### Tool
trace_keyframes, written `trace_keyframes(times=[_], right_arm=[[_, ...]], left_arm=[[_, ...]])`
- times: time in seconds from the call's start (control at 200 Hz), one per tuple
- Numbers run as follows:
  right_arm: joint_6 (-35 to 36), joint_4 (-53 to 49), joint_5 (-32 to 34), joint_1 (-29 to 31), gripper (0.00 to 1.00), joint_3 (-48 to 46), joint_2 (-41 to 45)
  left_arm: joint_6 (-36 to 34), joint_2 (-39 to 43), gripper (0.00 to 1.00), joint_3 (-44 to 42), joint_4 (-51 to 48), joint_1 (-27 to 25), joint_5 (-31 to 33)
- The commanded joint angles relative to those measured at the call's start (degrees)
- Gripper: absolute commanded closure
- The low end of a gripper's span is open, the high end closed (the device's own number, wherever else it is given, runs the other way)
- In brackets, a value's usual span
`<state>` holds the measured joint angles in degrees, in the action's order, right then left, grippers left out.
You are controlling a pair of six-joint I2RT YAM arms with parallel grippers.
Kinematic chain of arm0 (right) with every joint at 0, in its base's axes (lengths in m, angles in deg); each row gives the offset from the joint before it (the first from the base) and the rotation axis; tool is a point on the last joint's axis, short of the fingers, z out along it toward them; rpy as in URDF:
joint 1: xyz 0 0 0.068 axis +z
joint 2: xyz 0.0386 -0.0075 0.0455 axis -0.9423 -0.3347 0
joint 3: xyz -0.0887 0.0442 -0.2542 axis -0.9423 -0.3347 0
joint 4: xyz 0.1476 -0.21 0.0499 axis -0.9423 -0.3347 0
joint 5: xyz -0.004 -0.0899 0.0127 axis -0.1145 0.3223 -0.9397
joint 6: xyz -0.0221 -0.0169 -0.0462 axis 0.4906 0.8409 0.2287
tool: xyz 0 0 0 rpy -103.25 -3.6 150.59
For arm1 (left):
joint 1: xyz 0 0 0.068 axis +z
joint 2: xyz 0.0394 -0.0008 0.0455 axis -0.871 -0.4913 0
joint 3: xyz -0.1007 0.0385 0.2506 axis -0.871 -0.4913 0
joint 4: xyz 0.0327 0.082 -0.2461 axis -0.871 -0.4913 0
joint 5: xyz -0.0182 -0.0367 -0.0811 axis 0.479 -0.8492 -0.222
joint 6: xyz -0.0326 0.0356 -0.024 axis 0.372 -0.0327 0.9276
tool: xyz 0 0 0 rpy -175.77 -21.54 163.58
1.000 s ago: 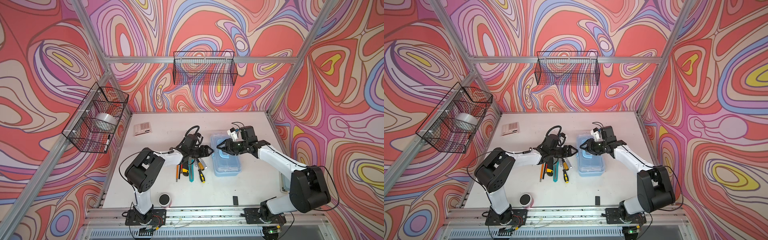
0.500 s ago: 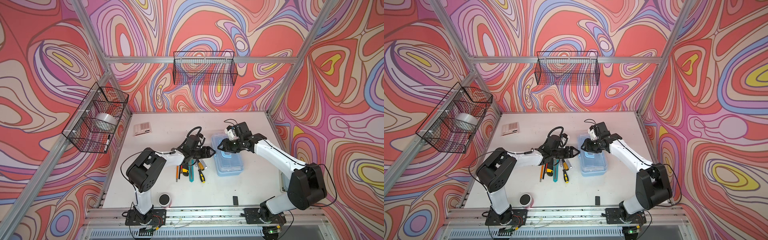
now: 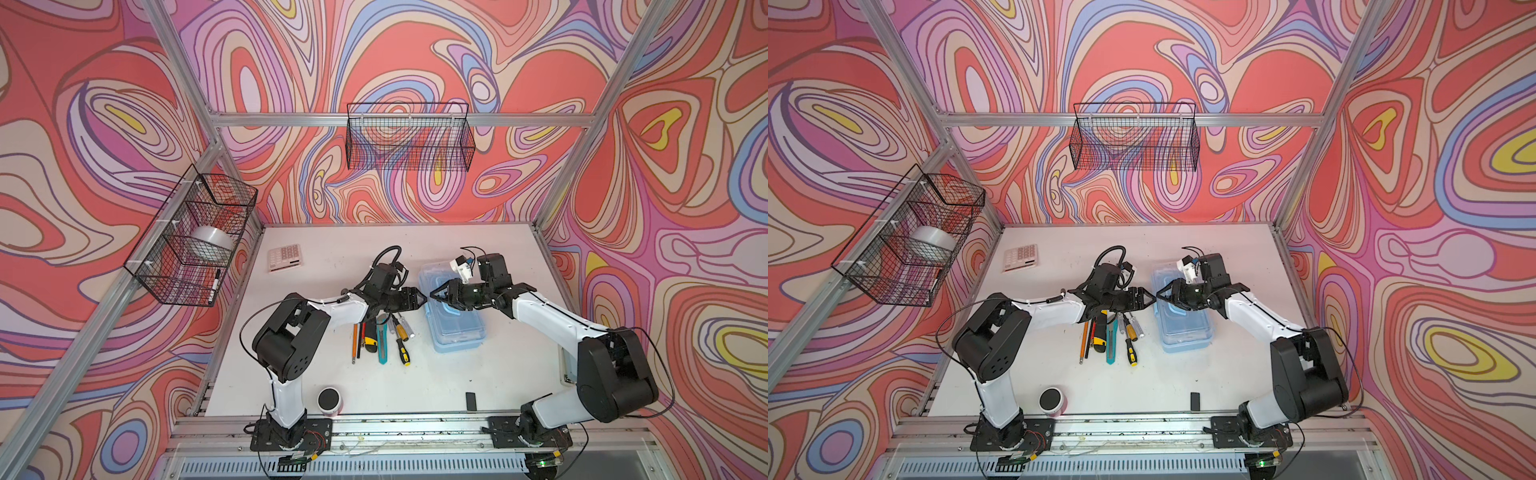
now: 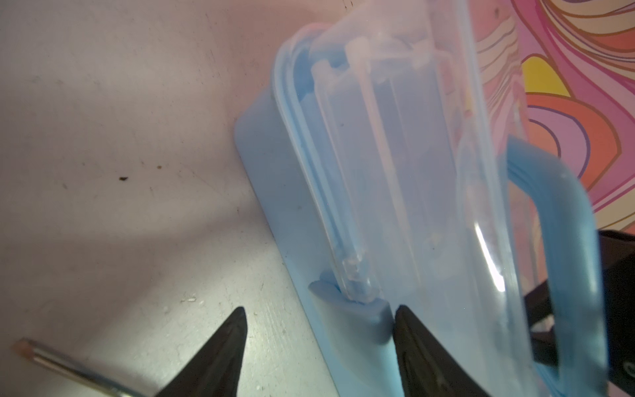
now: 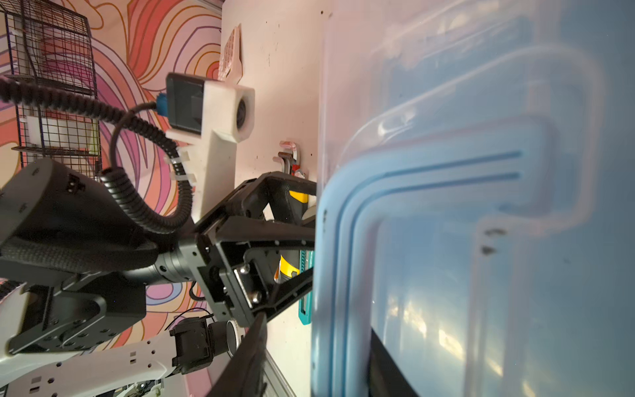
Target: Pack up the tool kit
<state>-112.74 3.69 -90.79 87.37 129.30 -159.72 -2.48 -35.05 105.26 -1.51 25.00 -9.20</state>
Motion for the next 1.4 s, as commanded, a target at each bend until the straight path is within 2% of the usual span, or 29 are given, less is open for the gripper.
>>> trace_keyframes(times=[0.0,0.11,0.15,0.19,0.315,0.461,0.646,0.786,0.931,1.102,1.212,1.392], right_arm=[[2.55,-4.38,-8.08,2.72,0.63,-0.57,-0.95],[2.65,-5.36,-5.0,1.79,0.72,-0.18,0.54],[2.89,-5.89,-3.41,1.5,0.83,0.23,0.85],[2.8,-5.94,-2.49,1.16,1.0,0.46,1.11],[2.83,-3.97,-2.13,-0.14,1.0,0.97,0.83],[-1.23,5.44,-11.25,-4.21,1.0,-0.07,-1.32],[-21.99,39.77,-25.03,-10.58,1.0,-6.81,-4.36],[-33.4,57.47,-28.39,-12.88,1.0,-9.39,-7.29],[-42.51,72.9,-30.37,-13.09,1.0,-11.97,-10.17],[-48.12,80.93,-31.05,-13.15,1.0,-13.13,-13.66],[-50.4,84.64,-31.06,-13.15,1.0,-13.18,-14.82],[-50.78,85.24,-31.11,-13.15,1.0,-13.18,-15.25]], left_arm=[[-1.33,-1.45,0.31,2.8,1.97,-1.61,-2.45],[-1.09,-0.88,0.31,2.25,2.12,-0.95,-2.82],[-1.07,-0.55,0.31,1.94,2.3,-0.75,-3.0],[-1.06,-0.11,0.31,1.61,2.32,-0.56,-3.17],[-0.25,1.99,0.31,-0.49,3.36,0.19,-3.96],[2.36,5.87,0.31,-4.85,7.19,1.63,-5.82],[8.6,9.08,0.31,-10.36,16.04,4.13,-10.12],[12.3,9.64,0.31,-12.6,21.49,5.13,-12.7],[19.24,6.91,0.3,-13.84,32.46,6.1,-16.3],[25.09,3.03,0.31,-12.84,40.89,6.13,-18.49],[25.45,1.46,0.31,-12.25,41.46,6.13,-18.69],[26.59,0.06,0.32,-12.43,43.94,6.13,-19.31]])
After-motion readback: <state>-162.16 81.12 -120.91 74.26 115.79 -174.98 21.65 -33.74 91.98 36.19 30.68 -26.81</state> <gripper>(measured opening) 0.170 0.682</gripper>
